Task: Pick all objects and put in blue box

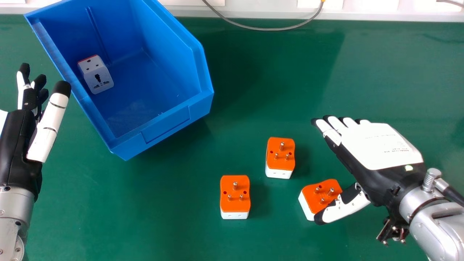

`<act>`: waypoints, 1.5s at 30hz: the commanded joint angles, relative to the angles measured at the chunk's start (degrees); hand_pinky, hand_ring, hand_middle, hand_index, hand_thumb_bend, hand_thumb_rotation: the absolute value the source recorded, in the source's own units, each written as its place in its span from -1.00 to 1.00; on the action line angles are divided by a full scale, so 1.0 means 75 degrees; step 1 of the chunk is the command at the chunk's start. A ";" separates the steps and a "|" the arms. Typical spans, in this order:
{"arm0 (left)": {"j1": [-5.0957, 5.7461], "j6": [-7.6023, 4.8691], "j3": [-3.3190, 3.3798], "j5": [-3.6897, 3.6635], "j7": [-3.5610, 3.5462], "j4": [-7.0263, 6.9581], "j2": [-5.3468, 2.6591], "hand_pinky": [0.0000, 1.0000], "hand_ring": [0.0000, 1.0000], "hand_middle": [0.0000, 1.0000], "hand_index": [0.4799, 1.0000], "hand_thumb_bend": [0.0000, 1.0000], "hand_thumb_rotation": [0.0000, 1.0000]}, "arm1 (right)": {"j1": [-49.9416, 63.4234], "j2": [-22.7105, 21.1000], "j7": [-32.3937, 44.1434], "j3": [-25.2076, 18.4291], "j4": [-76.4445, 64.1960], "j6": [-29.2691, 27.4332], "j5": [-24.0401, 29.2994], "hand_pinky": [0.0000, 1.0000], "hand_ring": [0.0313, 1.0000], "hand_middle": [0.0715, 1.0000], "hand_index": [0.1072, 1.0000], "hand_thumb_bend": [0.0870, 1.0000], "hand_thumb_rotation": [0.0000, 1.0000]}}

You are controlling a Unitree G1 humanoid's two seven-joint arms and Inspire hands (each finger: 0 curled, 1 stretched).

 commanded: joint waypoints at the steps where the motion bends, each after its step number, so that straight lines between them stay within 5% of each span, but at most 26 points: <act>1: -0.0072 -0.0149 0.0095 -0.0050 -0.0023 0.0028 0.0161 0.88 0.98 1.00 0.98 0.20 0.78 | 0.0013 -0.0062 -0.0089 -0.0047 -0.0199 -0.0061 -0.0017 1.00 1.00 1.00 0.98 0.81 -0.13; 20: -0.0148 -0.0087 0.0133 -0.0160 -0.0017 -0.0041 0.0147 0.88 0.98 1.00 0.98 0.21 0.79 | 0.0046 -0.0677 0.0710 -0.0045 -0.0308 -0.0331 -0.0112 0.95 0.95 0.97 0.92 0.62 -0.43; 33: -0.0137 -0.0146 0.0092 -0.0022 -0.0014 -0.0101 0.0229 0.87 0.97 1.00 0.98 0.24 0.82 | 0.0062 -0.0695 0.0664 0.0213 -0.0052 -0.0449 -0.0844 0.81 0.85 0.88 0.84 0.49 -0.74; 45: -0.0181 -0.0167 0.0082 -0.0049 -0.0004 -0.0075 0.0205 0.85 0.96 0.99 0.97 0.29 0.82 | -0.0060 -0.0645 -0.0017 0.0448 0.0327 -0.0630 -0.1124 0.65 0.72 0.73 0.70 0.36 -0.78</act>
